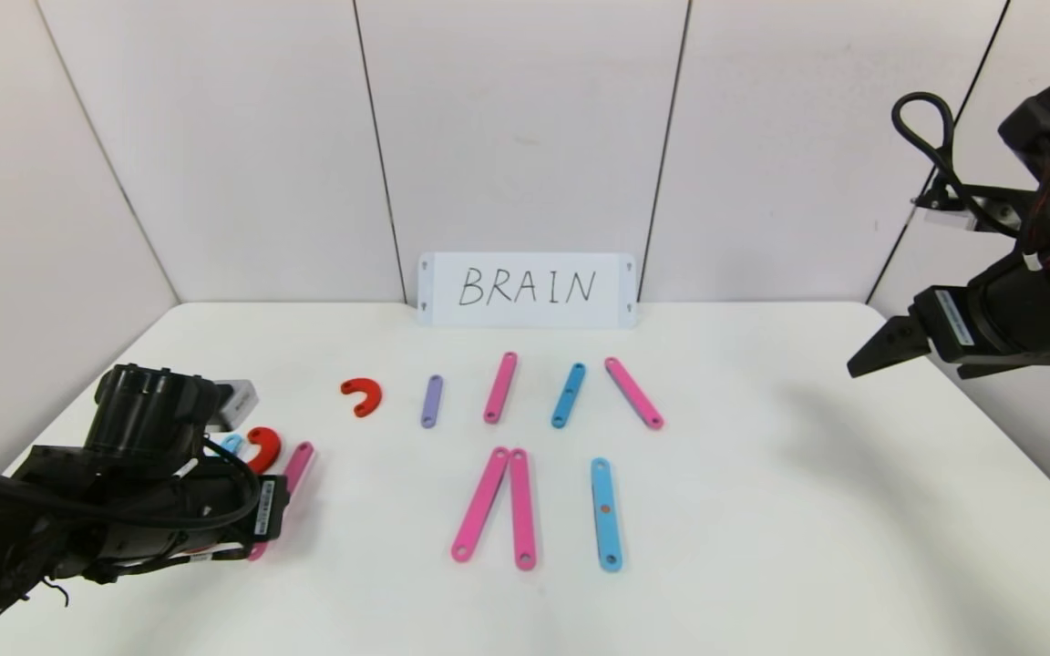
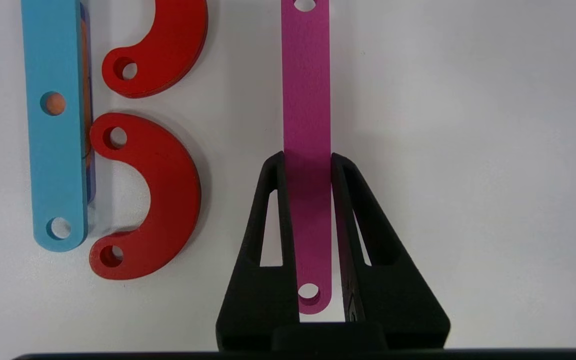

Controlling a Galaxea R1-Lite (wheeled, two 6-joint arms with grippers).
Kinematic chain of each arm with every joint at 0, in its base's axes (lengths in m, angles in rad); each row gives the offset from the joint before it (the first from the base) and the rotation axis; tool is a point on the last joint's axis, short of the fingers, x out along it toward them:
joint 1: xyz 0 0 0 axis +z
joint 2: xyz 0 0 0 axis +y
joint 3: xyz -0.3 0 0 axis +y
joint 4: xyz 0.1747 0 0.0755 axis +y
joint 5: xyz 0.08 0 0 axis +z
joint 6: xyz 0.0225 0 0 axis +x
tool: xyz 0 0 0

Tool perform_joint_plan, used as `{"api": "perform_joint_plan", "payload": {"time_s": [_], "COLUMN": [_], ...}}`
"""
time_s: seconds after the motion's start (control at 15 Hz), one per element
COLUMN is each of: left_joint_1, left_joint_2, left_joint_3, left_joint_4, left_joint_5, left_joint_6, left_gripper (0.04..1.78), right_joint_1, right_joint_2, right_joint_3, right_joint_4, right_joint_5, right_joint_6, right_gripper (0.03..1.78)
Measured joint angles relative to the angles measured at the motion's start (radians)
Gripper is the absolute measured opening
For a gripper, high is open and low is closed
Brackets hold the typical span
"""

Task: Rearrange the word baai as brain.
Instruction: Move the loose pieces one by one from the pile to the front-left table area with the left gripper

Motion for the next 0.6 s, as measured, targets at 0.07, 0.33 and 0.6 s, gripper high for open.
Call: {"api": "perform_joint_plan", "payload": {"time_s": [0.07,0.33,0.6], "left_joint_1": [0.004,0.006,0.006], "left_joint_2": [0.01,0.036,0.073], "left_joint_3": [0.003,0.005,-0.002], "left_joint_4": [-0.01,-0.012,-0.069], "left_joint_5": [0.0,-0.003,-0.003], "left_joint_6": [0.001,0.002,0.007], "left_gripper": [0.27,0.27,0.27], "right_joint_1": [0.0,0.0,0.0], "right_joint_2": [0.0,0.0,0.0], "right_joint_3": [0.0,0.0,0.002], "right_joint_4": [0.0,0.0,0.0], "right_joint_5": [0.0,0.0,0.0], "right_joint_6": [0.0,0.0,0.0], "right_gripper": [1.72,1.72,1.72]}}
